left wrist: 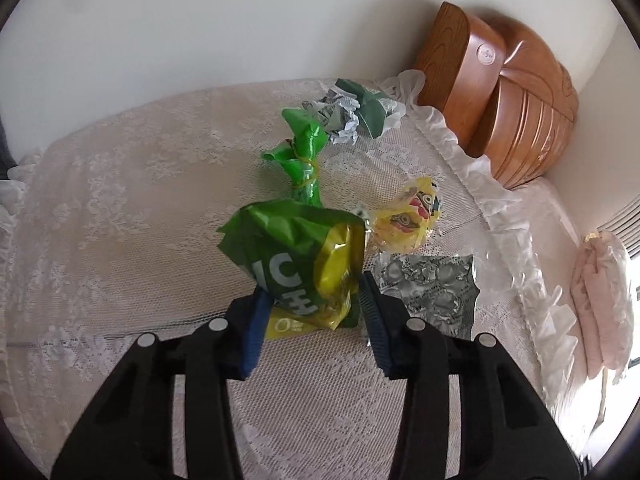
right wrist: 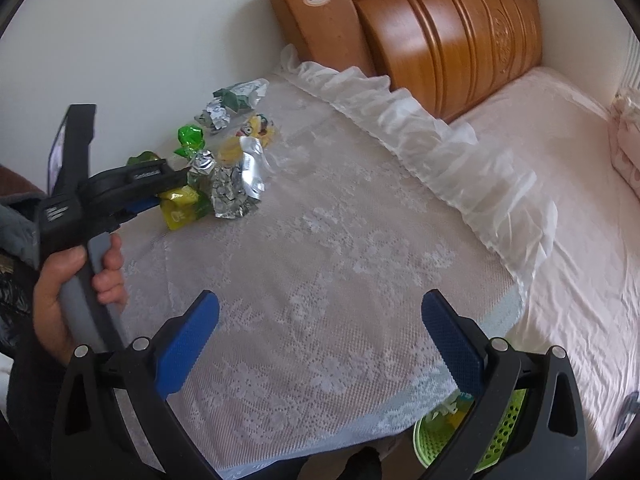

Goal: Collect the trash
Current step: 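Lift the green wrapper with left tool while right tool grasps the silver blister pack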

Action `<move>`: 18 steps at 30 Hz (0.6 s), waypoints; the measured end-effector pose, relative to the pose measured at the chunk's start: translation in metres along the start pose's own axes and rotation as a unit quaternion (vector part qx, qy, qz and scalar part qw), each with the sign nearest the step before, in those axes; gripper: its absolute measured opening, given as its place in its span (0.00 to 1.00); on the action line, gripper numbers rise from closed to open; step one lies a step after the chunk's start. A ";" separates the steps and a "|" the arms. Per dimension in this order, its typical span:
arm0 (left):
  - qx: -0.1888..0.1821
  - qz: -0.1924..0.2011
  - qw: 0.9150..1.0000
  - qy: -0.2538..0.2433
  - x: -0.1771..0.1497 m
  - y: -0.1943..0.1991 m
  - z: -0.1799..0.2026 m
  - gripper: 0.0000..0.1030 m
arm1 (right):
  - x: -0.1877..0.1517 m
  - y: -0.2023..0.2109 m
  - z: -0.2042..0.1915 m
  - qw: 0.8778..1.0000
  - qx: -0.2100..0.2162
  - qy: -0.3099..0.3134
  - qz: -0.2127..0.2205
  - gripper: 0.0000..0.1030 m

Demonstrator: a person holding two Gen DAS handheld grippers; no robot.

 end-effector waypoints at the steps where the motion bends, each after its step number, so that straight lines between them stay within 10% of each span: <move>1: -0.002 0.002 1.000 0.001 -0.001 0.003 -0.002 0.41 | 0.002 -0.002 -0.003 1.000 0.000 0.003 0.000 0.98; 18: 0.003 0.024 0.998 -0.054 -0.063 0.093 -0.042 0.41 | 0.055 -0.111 -0.075 0.999 0.022 0.035 -0.020 0.74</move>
Point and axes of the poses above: each gripper's, at about its wrist camera, not at the fingertips, and y roughly against the way its jaws point, z to its right, x to its top, the point moved 8 cm from there along -y, roughly the way its jaws point, and after that the axes turned 14 degrees about -y, right-handed, at the moved point
